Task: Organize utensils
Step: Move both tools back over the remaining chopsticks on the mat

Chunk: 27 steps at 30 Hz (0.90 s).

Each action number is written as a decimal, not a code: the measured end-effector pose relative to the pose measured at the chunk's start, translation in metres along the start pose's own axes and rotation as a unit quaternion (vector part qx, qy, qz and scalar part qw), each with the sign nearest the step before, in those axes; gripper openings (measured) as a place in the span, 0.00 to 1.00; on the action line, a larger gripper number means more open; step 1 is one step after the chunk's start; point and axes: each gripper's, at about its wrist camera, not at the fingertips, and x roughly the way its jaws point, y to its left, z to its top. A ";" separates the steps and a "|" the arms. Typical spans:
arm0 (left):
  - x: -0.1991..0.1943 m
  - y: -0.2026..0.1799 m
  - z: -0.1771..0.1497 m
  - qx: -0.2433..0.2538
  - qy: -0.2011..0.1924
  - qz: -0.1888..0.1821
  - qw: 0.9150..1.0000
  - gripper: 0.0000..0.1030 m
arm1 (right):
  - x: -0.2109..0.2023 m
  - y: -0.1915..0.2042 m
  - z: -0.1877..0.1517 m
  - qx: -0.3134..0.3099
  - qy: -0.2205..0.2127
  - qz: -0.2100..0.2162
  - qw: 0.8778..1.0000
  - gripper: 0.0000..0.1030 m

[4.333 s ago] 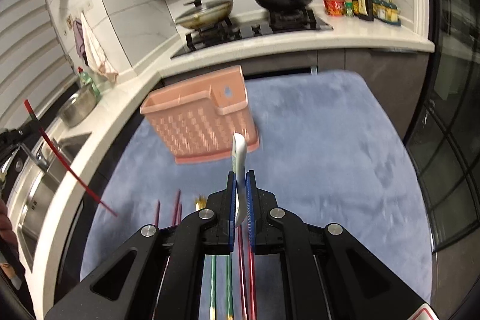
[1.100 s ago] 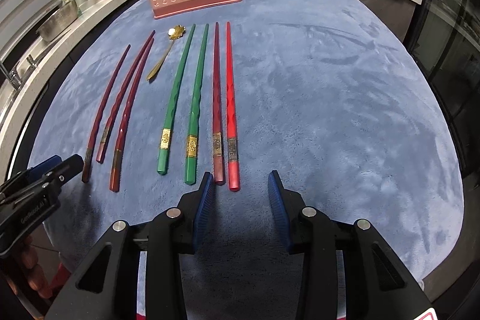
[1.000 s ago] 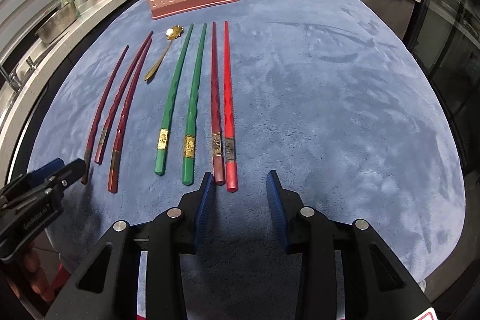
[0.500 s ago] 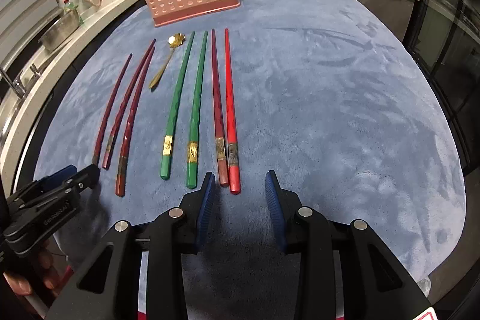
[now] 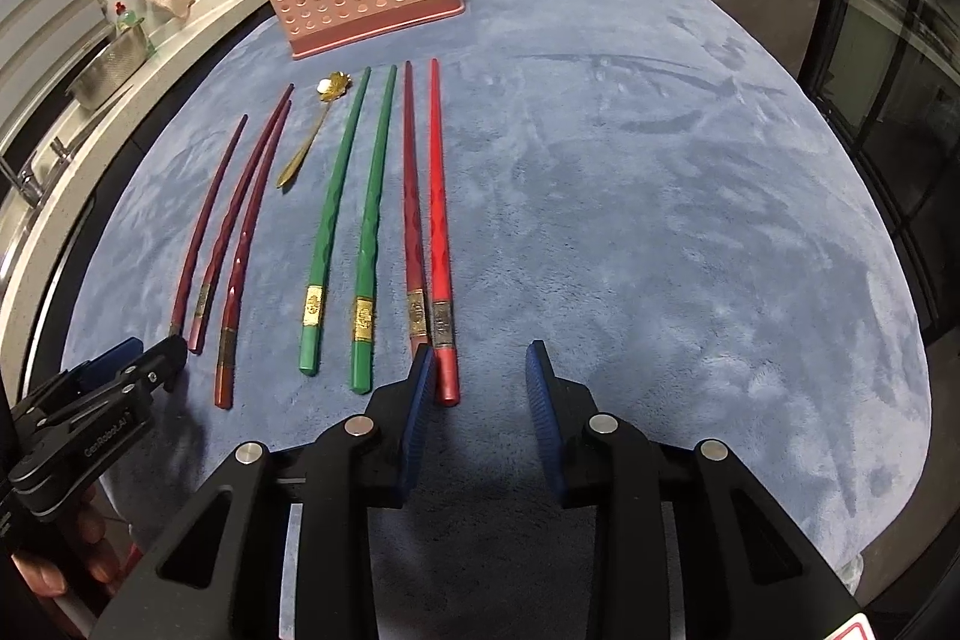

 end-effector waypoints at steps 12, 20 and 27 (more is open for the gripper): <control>0.001 0.006 0.000 -0.013 -0.005 -0.008 1.000 0.50 | 0.009 0.010 0.011 -0.015 -0.009 0.002 1.000 0.23; 0.001 0.005 0.000 -0.010 -0.005 -0.005 1.000 0.50 | 0.012 0.008 0.016 -0.011 -0.012 0.007 1.000 0.20; 0.001 0.003 -0.001 -0.006 -0.007 -0.002 1.000 0.50 | 0.012 0.001 0.016 -0.003 -0.008 0.008 1.000 0.20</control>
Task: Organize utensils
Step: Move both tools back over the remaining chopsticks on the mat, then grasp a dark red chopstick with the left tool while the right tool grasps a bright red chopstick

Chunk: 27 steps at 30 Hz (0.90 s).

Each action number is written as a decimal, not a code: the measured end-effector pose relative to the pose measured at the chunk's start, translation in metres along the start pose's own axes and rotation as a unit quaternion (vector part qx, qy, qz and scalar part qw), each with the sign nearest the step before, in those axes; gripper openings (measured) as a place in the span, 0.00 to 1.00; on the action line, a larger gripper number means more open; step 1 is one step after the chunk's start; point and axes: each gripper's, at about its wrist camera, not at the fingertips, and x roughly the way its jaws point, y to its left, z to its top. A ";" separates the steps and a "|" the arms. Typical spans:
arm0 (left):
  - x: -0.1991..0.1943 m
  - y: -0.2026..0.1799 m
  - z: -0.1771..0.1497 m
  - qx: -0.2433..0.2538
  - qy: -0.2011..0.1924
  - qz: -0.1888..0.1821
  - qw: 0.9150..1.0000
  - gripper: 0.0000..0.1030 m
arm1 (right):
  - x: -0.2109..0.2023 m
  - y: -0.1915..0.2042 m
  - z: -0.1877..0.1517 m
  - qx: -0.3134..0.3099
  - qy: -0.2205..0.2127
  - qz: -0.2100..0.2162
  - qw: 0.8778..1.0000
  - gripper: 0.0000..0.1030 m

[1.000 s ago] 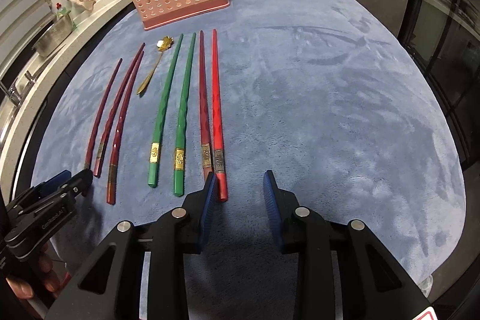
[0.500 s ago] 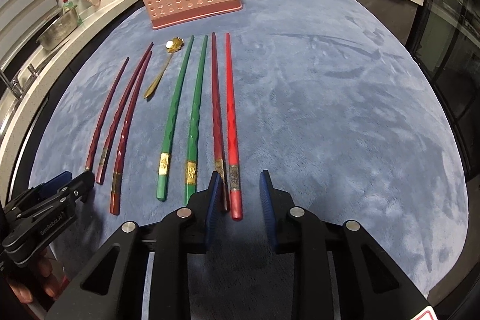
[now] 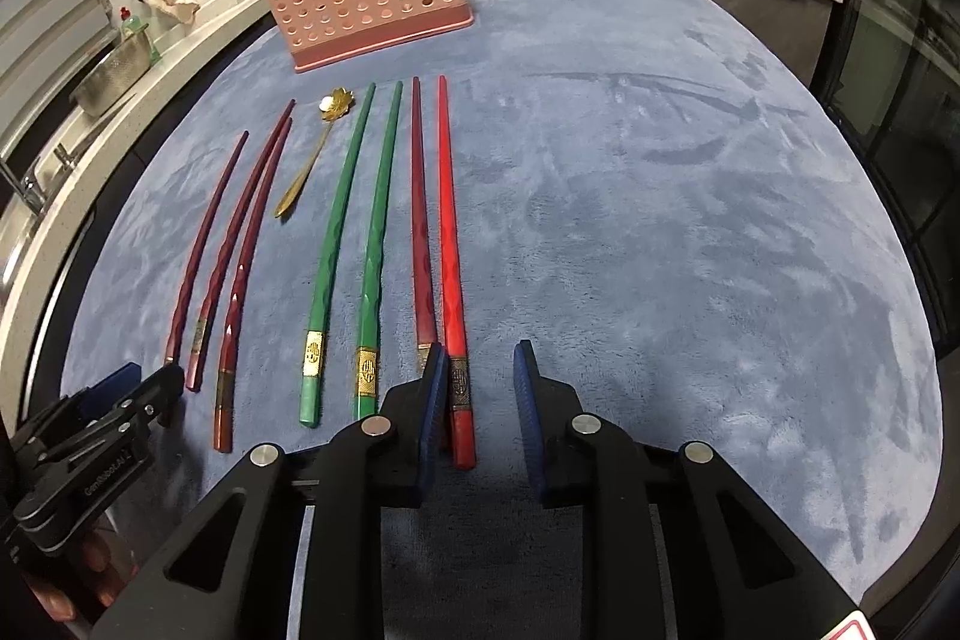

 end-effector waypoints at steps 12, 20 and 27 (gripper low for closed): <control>0.000 0.002 0.000 -0.002 -0.001 -0.001 1.000 0.47 | 0.005 0.003 -0.004 -0.012 0.002 -0.005 1.000 0.20; -0.002 0.012 0.002 -0.024 -0.004 -0.021 0.999 0.19 | 0.004 0.005 -0.006 -0.016 0.000 0.001 1.000 0.08; -0.007 0.018 0.004 -0.029 -0.004 -0.049 0.998 0.06 | -0.005 0.003 -0.004 -0.013 -0.005 0.009 1.000 0.07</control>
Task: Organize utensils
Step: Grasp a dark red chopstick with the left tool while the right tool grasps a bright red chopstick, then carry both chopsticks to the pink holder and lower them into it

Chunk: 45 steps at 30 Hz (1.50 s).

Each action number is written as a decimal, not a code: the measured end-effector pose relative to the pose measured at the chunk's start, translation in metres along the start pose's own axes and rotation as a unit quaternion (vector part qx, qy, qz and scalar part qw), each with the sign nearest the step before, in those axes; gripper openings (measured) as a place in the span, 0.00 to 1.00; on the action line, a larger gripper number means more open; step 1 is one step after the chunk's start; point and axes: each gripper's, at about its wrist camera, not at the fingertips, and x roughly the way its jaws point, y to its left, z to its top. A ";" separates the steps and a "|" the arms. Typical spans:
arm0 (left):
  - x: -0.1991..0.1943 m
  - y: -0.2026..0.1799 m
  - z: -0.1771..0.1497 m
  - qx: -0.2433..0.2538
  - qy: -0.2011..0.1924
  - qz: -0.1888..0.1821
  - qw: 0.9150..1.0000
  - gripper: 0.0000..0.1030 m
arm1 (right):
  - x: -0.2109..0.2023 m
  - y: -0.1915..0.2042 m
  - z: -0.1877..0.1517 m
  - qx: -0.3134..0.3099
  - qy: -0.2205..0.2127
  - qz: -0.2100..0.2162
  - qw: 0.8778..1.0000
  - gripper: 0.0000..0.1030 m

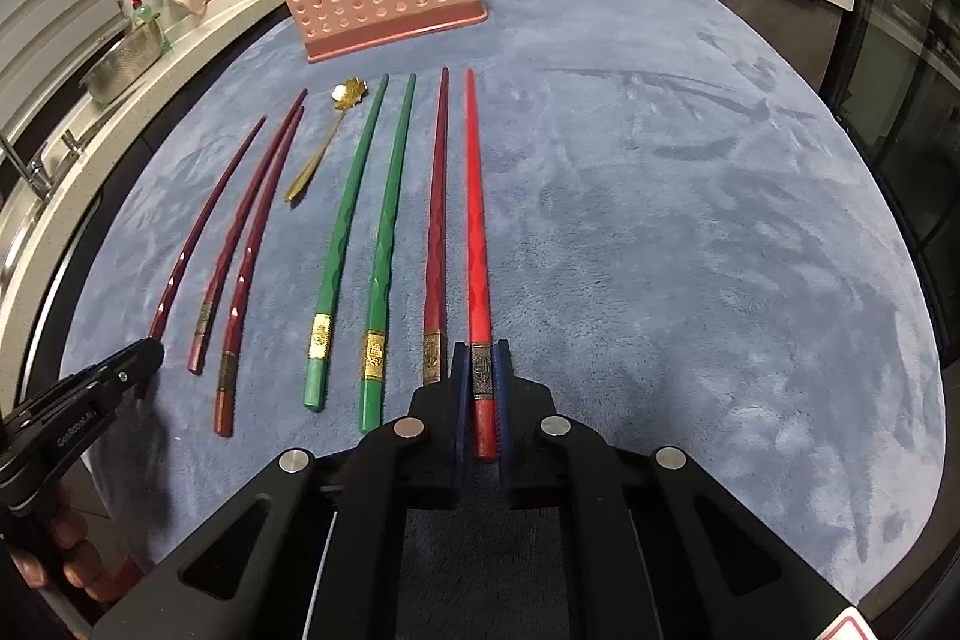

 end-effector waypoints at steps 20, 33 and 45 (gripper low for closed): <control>-0.102 -0.015 0.078 0.013 -0.112 -0.023 0.993 0.06 | -0.101 -0.004 0.066 0.011 -0.108 0.017 0.994 0.07; -0.128 -0.028 0.182 0.023 -0.183 -0.041 0.982 0.06 | -0.140 -0.012 0.158 0.013 -0.177 0.037 0.983 0.07; -0.161 -0.055 0.295 0.031 -0.271 -0.066 0.960 0.07 | -0.172 -0.008 0.272 0.032 -0.243 0.115 0.963 0.07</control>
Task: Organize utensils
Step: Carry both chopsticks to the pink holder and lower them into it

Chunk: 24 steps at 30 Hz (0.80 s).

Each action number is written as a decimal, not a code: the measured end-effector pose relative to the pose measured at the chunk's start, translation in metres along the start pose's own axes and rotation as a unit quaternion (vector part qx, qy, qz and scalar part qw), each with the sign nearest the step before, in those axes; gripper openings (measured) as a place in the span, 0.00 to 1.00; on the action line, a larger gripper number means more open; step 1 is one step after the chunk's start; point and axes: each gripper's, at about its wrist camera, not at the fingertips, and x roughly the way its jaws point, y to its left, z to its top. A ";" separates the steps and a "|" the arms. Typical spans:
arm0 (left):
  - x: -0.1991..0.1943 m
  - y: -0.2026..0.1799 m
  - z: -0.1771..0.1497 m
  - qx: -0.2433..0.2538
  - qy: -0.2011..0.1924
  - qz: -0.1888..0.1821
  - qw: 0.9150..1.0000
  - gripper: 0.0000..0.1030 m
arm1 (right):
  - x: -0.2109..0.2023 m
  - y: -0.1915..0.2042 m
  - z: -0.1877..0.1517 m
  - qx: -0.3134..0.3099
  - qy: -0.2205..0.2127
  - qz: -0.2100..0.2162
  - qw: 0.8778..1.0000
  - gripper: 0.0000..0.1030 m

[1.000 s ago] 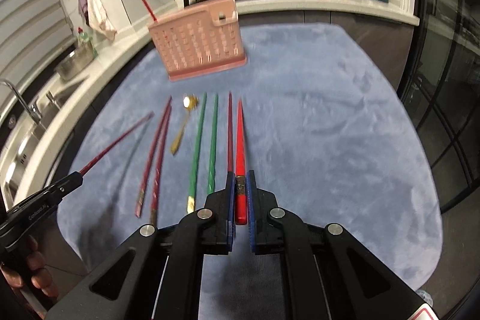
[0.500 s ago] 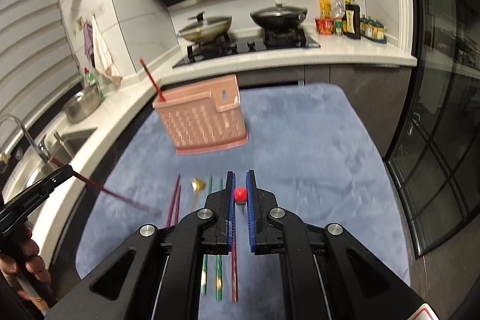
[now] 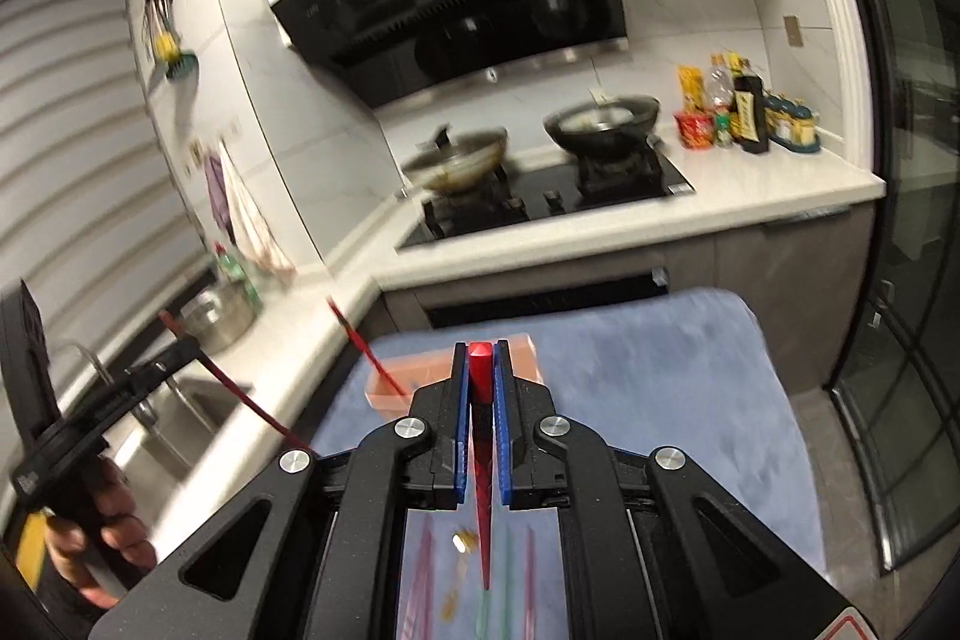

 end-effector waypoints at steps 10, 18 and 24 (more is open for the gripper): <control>0.068 0.001 0.048 0.005 -0.020 0.016 1.000 0.07 | 0.073 0.016 0.068 0.000 -0.060 0.004 0.998 0.07; 0.119 0.018 0.031 -0.011 0.010 0.024 1.000 0.07 | 0.146 0.009 0.064 0.031 -0.034 0.014 0.999 0.07; 0.147 0.025 0.009 -0.011 0.039 0.029 0.999 0.07 | 0.188 -0.003 0.043 0.050 0.008 0.014 0.999 0.07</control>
